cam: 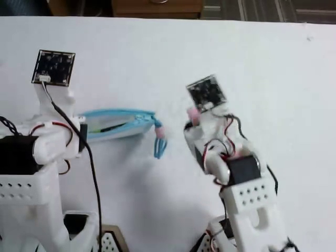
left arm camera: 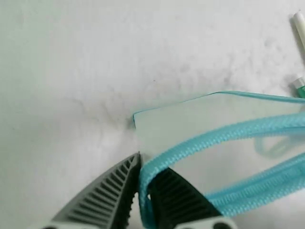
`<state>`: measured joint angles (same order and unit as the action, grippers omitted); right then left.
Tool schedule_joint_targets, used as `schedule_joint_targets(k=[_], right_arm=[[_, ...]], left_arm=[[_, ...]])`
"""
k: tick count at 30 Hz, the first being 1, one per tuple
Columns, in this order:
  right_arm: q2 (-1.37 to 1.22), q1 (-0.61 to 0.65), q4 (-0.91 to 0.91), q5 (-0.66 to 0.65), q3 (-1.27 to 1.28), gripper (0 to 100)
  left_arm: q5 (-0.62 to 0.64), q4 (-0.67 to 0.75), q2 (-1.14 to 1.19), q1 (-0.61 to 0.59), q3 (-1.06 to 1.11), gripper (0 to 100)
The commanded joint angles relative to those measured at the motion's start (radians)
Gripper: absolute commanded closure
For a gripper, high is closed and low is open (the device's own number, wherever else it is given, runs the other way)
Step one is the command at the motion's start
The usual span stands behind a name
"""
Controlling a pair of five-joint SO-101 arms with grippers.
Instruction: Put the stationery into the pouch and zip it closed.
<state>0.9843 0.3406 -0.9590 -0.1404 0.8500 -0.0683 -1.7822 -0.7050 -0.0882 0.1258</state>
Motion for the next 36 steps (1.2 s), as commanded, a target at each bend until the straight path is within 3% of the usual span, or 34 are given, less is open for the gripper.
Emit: schedule_joint_targets(k=[1, 6, 11, 14, 19, 24, 28, 36], right_arm=[[0.102, 0.007, 0.236, 0.187, 0.012, 98.1], [0.213, 0.027, 0.495, 0.431, 0.011, 98.1], [0.354, 0.26, 0.607, 0.563, 0.002, 98.1], [0.366, 0.41, 0.604, 0.56, 0.002, 98.1], [0.274, 0.417, 0.63, 0.56, 0.035, 98.1], [0.185, 0.475, 0.774, 0.56, 0.089, 98.1], [0.124, 0.545, 0.785, 0.559, 0.1, 98.1], [0.025, 0.547, 0.825, 0.546, 0.164, 98.1]], left_arm=[[0.002, 0.005, 0.004, -0.002, -0.029, 98], [0.002, 0.005, 0.004, -0.002, -0.029, 98], [0.002, 0.005, 0.001, -0.002, -0.029, 98], [0.002, 0.005, -0.001, -0.002, -0.029, 98], [0.002, 0.005, -0.001, -0.004, -0.029, 98], [0.002, 0.005, 0.002, -0.002, -0.029, 98], [0.002, 0.005, 0.002, -0.002, -0.031, 98], [0.002, 0.005, 0.002, -0.002, -0.031, 98]])
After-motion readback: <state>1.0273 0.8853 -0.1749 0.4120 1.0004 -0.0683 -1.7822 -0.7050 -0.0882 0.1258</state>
